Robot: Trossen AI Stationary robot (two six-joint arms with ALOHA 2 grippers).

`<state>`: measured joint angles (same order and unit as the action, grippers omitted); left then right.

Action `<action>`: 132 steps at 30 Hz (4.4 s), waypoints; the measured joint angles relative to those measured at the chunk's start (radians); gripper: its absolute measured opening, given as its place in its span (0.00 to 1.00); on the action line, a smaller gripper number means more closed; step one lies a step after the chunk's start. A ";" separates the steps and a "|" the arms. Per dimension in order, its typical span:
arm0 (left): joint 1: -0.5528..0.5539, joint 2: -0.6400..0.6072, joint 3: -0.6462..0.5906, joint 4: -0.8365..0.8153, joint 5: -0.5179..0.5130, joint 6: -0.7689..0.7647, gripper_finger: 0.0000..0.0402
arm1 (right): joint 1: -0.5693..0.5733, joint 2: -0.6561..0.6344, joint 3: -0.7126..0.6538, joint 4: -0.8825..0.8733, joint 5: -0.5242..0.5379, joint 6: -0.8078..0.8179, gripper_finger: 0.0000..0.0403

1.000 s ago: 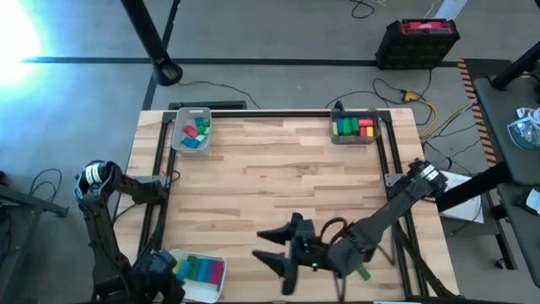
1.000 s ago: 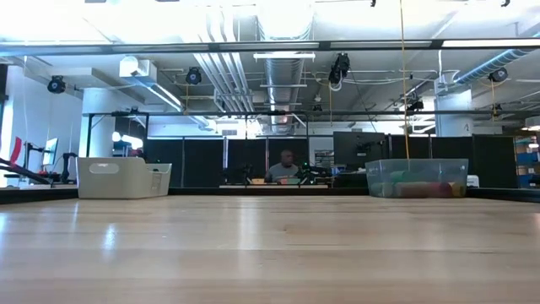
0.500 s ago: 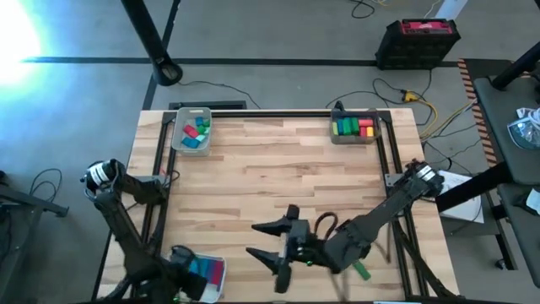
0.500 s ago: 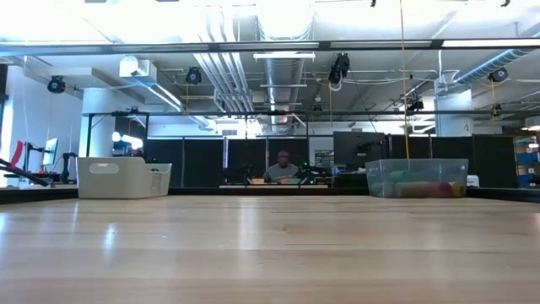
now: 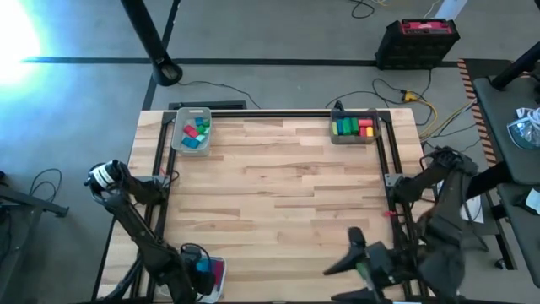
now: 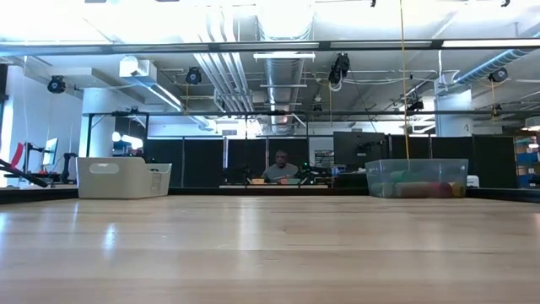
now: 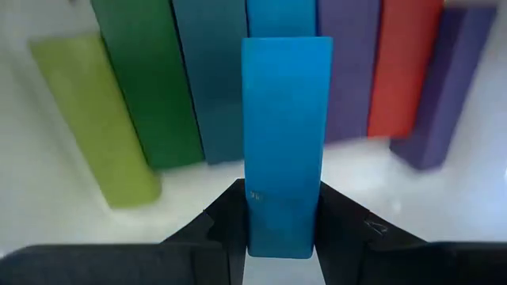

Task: Sort blocks
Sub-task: Put the blue rectangular block into the white bin, then put the green rectangular block into the white bin

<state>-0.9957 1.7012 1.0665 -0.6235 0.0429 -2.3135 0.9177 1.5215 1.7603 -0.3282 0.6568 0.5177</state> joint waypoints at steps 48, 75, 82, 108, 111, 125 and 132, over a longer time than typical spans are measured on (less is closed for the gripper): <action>0.051 -0.002 -0.054 -0.147 0.098 -0.009 0.26 | 0.139 0.299 -0.357 -0.719 -0.587 1.342 0.76; 0.038 -0.001 0.257 -0.406 -0.007 0.520 0.59 | 0.121 0.274 -0.670 -0.424 -0.742 1.393 0.25; 0.027 -0.001 0.395 -0.406 -0.430 0.864 0.59 | 0.117 0.184 -0.603 -0.471 -0.612 1.371 0.22; 0.251 -0.001 0.197 0.516 -0.860 0.944 0.58 | -0.149 0.120 -0.139 -0.488 0.071 0.536 0.22; 0.287 -0.001 0.197 0.515 -0.908 0.944 0.58 | -0.174 0.120 -0.136 -0.484 0.075 0.502 0.22; 0.419 -0.001 0.196 0.697 -0.979 1.124 0.58 | -0.326 0.119 -0.140 -0.579 -0.006 0.638 0.22; 0.487 -0.001 0.196 0.711 -0.979 1.128 0.58 | -0.373 0.119 -0.140 -0.569 -0.056 0.641 0.22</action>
<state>-0.5090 1.7004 1.2629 0.0872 -0.9360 -1.1854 0.5446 1.6402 1.6199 -0.8976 0.6005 1.1583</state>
